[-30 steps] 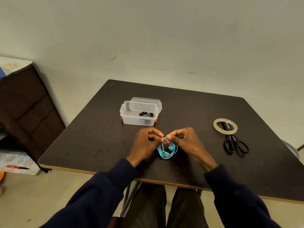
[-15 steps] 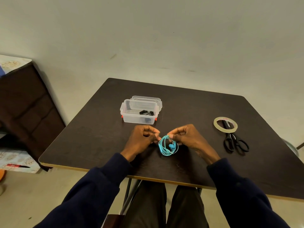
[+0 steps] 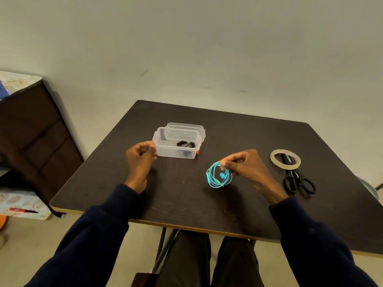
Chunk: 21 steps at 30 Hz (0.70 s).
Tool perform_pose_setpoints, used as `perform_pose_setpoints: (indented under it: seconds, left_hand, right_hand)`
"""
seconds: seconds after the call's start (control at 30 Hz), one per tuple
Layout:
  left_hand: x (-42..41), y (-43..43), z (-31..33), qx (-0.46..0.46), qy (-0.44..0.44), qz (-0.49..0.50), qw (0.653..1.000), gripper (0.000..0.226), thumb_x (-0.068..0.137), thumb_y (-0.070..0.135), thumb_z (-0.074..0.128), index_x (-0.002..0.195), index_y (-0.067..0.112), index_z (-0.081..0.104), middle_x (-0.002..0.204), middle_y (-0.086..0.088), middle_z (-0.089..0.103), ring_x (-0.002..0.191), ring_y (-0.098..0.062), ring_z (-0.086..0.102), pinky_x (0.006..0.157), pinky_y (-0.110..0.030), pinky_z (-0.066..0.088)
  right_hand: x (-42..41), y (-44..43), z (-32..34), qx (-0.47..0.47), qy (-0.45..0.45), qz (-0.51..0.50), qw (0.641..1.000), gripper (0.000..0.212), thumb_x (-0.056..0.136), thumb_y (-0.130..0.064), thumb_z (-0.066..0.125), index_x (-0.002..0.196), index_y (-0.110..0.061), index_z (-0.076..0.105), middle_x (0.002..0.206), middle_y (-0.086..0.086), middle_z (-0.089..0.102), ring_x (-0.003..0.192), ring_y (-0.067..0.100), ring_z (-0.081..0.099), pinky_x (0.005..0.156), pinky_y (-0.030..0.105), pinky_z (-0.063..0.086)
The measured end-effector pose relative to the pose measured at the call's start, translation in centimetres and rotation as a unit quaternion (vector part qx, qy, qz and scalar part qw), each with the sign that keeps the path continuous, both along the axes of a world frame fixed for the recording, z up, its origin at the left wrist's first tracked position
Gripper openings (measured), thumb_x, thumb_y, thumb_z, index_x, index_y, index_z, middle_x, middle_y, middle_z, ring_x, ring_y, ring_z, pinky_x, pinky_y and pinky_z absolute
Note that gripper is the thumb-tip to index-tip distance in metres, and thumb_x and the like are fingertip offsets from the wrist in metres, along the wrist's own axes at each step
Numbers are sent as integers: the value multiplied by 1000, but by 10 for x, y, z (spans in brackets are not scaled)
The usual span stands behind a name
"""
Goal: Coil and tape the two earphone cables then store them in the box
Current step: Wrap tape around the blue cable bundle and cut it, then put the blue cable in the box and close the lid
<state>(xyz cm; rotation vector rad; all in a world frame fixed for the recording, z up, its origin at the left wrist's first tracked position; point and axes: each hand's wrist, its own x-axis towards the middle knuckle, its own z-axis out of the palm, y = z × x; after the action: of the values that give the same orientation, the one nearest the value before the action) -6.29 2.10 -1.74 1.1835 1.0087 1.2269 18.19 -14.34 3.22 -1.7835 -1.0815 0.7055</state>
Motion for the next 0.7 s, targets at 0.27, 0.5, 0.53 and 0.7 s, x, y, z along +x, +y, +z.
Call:
perform_pose_setpoints:
  seconds: [0.27, 0.5, 0.53, 0.7]
  left_hand:
    - [13, 38, 5, 2, 78, -61, 995, 18, 97, 25, 64, 82, 23, 73, 73, 14, 74, 66, -1, 70, 62, -22, 56]
    - [18, 39, 9, -4, 117, -121, 986, 8, 94, 19, 69, 93, 20, 76, 96, 2, 76, 82, -8, 73, 72, -23, 58]
    - [20, 33, 8, -8, 119, -136, 983, 9, 94, 20, 69, 99, 18, 77, 98, 1, 76, 86, -11, 74, 77, -26, 59]
    - [36, -3, 3, -11, 114, -212, 971, 13, 97, 20, 66, 95, 27, 76, 90, 12, 78, 88, -5, 74, 75, -19, 58]
  right_hand:
    - [10, -5, 12, 45, -1, -15, 999, 6, 81, -15, 79, 86, -15, 77, 81, -2, 78, 76, 15, 75, 61, 21, 59]
    - [27, -13, 33, 73, -6, -8, 997, 11, 80, -14, 79, 91, -12, 78, 83, -1, 78, 78, 15, 76, 61, 20, 58]
    - [29, -14, 36, 77, -13, -9, 997, 11, 80, -14, 79, 91, -13, 78, 83, -1, 78, 77, 14, 76, 61, 19, 58]
    - [32, 2, 54, 89, -65, -11, 994, 11, 82, -14, 78, 93, -13, 78, 82, -5, 78, 75, 10, 75, 60, 16, 56]
